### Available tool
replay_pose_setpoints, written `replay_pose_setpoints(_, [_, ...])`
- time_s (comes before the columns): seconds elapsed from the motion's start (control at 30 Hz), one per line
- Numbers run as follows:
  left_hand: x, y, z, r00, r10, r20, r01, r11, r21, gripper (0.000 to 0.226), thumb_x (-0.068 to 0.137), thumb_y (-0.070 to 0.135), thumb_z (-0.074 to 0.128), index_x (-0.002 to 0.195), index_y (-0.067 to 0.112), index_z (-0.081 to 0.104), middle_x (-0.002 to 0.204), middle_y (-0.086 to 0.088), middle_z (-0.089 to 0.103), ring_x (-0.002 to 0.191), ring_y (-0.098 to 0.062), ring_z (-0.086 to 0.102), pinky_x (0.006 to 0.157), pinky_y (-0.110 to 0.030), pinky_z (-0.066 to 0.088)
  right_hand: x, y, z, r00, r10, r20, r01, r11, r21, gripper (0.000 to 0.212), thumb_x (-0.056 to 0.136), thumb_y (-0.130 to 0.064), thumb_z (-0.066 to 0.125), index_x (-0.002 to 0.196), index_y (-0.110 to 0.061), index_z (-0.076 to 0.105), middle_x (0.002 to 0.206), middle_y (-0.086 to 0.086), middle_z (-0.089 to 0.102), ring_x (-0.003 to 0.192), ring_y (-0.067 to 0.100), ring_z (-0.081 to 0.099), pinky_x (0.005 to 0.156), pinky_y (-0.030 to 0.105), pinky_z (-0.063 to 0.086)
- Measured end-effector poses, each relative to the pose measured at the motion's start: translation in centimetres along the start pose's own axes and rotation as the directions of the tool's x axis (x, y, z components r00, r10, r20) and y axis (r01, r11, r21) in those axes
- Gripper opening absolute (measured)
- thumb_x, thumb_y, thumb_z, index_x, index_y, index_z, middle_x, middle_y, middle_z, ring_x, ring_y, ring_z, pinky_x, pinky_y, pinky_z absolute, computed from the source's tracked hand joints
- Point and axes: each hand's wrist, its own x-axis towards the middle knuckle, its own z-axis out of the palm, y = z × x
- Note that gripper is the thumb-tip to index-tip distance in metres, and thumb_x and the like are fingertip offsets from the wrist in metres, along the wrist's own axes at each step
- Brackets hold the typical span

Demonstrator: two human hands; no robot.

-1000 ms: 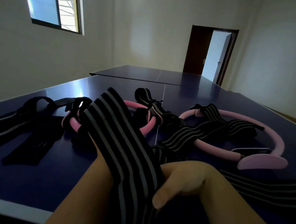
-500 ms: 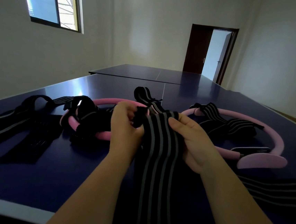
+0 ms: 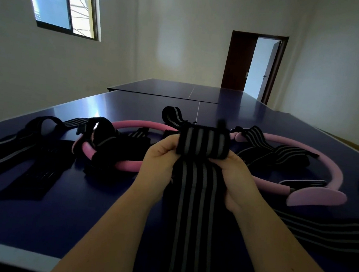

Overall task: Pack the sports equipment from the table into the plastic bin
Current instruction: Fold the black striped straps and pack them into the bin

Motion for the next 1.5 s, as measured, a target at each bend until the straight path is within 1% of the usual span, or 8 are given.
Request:
replay_pose_setpoints(0.13, [-0.2, 1.2, 0.6, 0.966, -0.256, 0.036, 0.236, 0.816, -0.527, 0.035, 0.095, 0.023, 0.049, 0.127, 0.014, 0.060, 0.131, -0.015, 0.061, 0.121, -0.028, 0.058, 0.096, -0.043, 0.050, 0.5, -0.7, -0.8, 0.998, -0.023, -0.059, 0.017, 0.995, -0.102, 0.028, 0.094, 0.004, 0.042, 0.083, -0.008, 0.065, 0.082, 0.005, 0.070, 0.075, 0.014, 0.070, 0.062, 0.020, 0.054])
replay_pose_setpoints(0.23, [-0.2, 0.3, 0.3, 0.905, -0.395, 0.155, 0.419, 0.890, -0.179, 0.032, 0.095, 0.024, 0.055, 0.123, 0.010, 0.062, 0.115, -0.012, 0.072, 0.097, -0.025, 0.072, 0.078, -0.037, 0.056, 0.2, -0.1, -0.9, 0.995, -0.041, -0.096, 0.030, 0.993, -0.114, 0.033, 0.097, -0.010, 0.040, 0.094, -0.011, 0.073, 0.099, 0.009, 0.075, 0.097, 0.023, 0.071, 0.079, 0.035, 0.057])
replay_pose_setpoints(0.53, [0.2, -0.2, 0.1, 0.997, 0.070, -0.010, -0.070, 0.997, 0.028, 0.025, 0.099, 0.001, 0.052, 0.117, 0.018, 0.057, 0.108, 0.002, 0.073, 0.102, -0.015, 0.070, 0.079, -0.026, 0.056, 0.2, 0.4, -0.8, 0.994, -0.027, 0.104, 0.046, 0.983, -0.177, 0.061, 0.090, 0.004, 0.059, 0.141, -0.027, 0.045, 0.123, 0.006, 0.068, 0.114, 0.024, 0.066, 0.098, 0.043, 0.053])
replay_pose_setpoints(0.83, [-0.2, 0.5, 0.9, 0.925, -0.375, 0.057, 0.379, 0.917, -0.126, 0.071, 0.096, 0.067, 0.030, 0.129, 0.013, 0.063, 0.124, -0.013, 0.069, 0.112, -0.025, 0.067, 0.077, -0.032, 0.058, 0.4, 0.8, -1.0, 0.956, -0.286, 0.063, 0.293, 0.941, -0.168, 0.014, 0.076, -0.001, 0.058, 0.078, -0.009, 0.070, 0.091, 0.017, 0.068, 0.085, 0.027, 0.066, 0.077, 0.031, 0.056])
replay_pose_setpoints(0.97, [-0.1, 0.1, 0.0, 0.940, -0.340, 0.036, 0.341, 0.940, -0.001, 0.033, 0.091, 0.030, 0.066, 0.120, 0.016, 0.066, 0.112, -0.013, 0.072, 0.100, -0.027, 0.072, 0.080, -0.039, 0.055, 0.3, 0.9, -1.0, 0.950, -0.283, 0.130, 0.311, 0.886, -0.343, 0.020, 0.082, -0.009, 0.051, 0.077, -0.015, 0.070, 0.093, 0.010, 0.069, 0.091, 0.024, 0.066, 0.084, 0.031, 0.053])
replay_pose_setpoints(1.17, [-0.3, 0.8, 0.0, 0.980, -0.195, -0.052, 0.195, 0.981, 0.009, 0.018, 0.097, 0.011, 0.058, 0.114, 0.013, 0.059, 0.092, -0.005, 0.074, 0.083, -0.020, 0.072, 0.071, -0.032, 0.057, 0.2, 0.0, -0.4, 0.988, -0.019, 0.154, 0.027, 0.998, -0.051, 0.040, 0.103, -0.017, 0.038, 0.140, -0.026, 0.051, 0.130, 0.002, 0.064, 0.122, 0.020, 0.061, 0.102, 0.036, 0.048])
replay_pose_setpoints(1.37, [-0.6, 1.1, -0.1, 0.986, -0.151, -0.070, 0.154, 0.988, 0.031, 0.024, 0.094, 0.002, 0.042, 0.110, 0.017, 0.053, 0.093, -0.006, 0.065, 0.083, -0.020, 0.064, 0.068, -0.034, 0.054, 0.2, 1.1, -0.4, 0.980, 0.136, 0.144, -0.065, 0.909, -0.412, 0.075, 0.094, -0.007, 0.048, 0.144, -0.059, 0.026, 0.132, 0.001, 0.059, 0.115, 0.023, 0.065, 0.098, 0.043, 0.053])
replay_pose_setpoints(1.5, [-0.9, 1.7, 0.1, 0.991, 0.011, -0.132, -0.006, 0.999, 0.041, 0.022, 0.093, -0.004, 0.037, 0.103, 0.011, 0.050, 0.086, -0.002, 0.059, 0.073, -0.007, 0.059, 0.059, -0.020, 0.051, 0.4, 1.0, -0.7, 0.990, 0.107, 0.089, -0.077, 0.954, -0.289, 0.056, 0.097, -0.006, 0.056, 0.147, -0.023, 0.038, 0.125, 0.006, 0.068, 0.114, 0.023, 0.066, 0.101, 0.043, 0.050])
